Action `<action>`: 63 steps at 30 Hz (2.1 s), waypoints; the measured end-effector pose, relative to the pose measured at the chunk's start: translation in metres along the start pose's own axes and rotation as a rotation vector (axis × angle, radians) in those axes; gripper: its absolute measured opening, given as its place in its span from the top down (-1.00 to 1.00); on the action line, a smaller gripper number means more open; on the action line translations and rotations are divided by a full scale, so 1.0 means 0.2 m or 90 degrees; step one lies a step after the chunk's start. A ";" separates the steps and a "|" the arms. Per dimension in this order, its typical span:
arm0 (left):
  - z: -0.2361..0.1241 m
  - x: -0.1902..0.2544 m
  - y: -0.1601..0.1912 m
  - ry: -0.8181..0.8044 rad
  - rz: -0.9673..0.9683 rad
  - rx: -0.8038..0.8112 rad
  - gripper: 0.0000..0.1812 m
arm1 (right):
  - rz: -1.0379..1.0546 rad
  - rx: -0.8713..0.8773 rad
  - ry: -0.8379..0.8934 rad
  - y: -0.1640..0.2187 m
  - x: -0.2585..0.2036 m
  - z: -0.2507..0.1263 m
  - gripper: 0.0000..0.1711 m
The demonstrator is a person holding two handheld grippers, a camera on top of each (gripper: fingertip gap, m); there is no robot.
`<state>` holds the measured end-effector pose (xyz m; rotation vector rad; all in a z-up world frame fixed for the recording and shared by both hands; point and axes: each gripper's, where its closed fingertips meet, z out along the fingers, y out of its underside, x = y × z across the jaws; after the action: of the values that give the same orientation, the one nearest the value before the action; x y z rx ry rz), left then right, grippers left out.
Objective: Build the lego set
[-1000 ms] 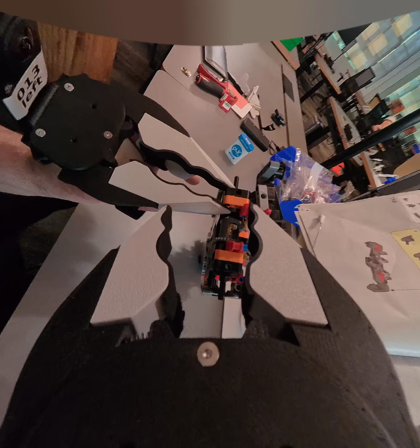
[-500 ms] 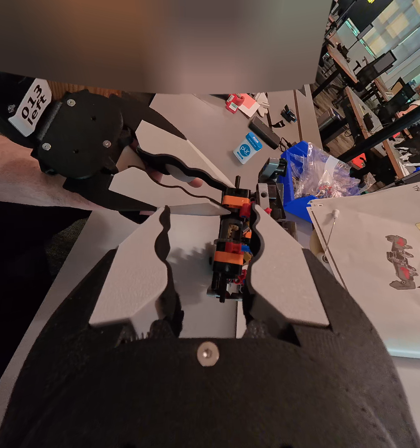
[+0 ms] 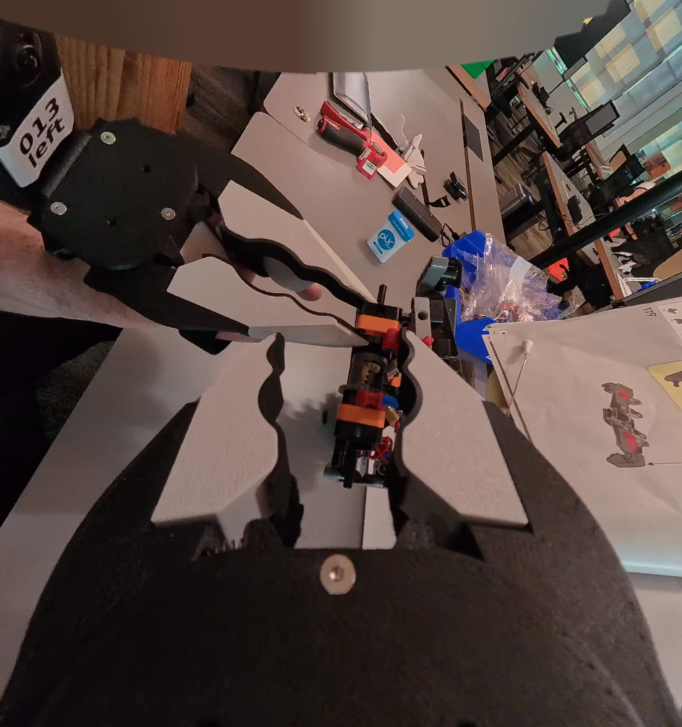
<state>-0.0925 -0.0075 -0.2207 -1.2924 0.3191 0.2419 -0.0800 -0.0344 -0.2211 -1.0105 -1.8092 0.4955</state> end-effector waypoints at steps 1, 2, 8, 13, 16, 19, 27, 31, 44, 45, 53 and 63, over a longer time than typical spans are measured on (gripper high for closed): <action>0.00 0.00 0.00 0.000 -0.001 0.000 0.85 | -0.005 -0.002 0.002 0.00 0.00 0.00 0.36; 0.00 0.00 0.00 0.001 -0.002 0.000 0.85 | -0.007 -0.004 0.002 0.00 0.00 0.00 0.36; 0.00 0.00 0.02 0.002 -0.003 -0.005 0.85 | -0.035 -0.018 0.011 0.02 -0.01 0.01 0.36; 0.00 0.00 0.02 0.002 -0.007 -0.007 0.85 | -0.066 -0.033 0.032 0.02 -0.01 0.03 0.37; 0.00 0.00 0.02 0.002 -0.008 -0.008 0.85 | -0.093 -0.046 0.050 0.03 -0.01 0.03 0.40; 0.00 0.00 0.02 0.001 -0.012 -0.008 0.85 | -0.118 -0.056 0.067 0.03 -0.01 0.03 0.41; 0.00 -0.02 0.02 -0.006 -0.018 -0.012 0.86 | -0.170 -0.073 0.075 0.05 -0.07 0.07 0.58; 0.00 -0.03 0.03 -0.004 -0.009 -0.011 0.85 | -0.180 -0.092 0.089 0.09 -0.07 0.07 0.62; 0.01 -0.01 0.02 0.001 -0.012 -0.010 0.85 | -0.195 -0.079 0.152 0.02 -0.04 0.06 0.30; 0.01 -0.01 0.02 0.001 -0.013 -0.010 0.85 | -0.205 -0.085 0.163 0.03 -0.03 0.06 0.30; 0.02 0.00 0.01 -0.003 -0.017 -0.016 0.85 | -0.244 -0.153 0.236 0.08 0.00 0.07 0.21; 0.02 0.01 0.01 -0.003 -0.012 -0.021 0.85 | -0.222 -0.157 0.260 0.09 0.00 0.07 0.25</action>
<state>-0.0912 -0.0033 -0.2225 -1.3274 0.2991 0.2347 -0.0854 -0.0233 -0.2400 -0.8560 -1.6470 -0.1450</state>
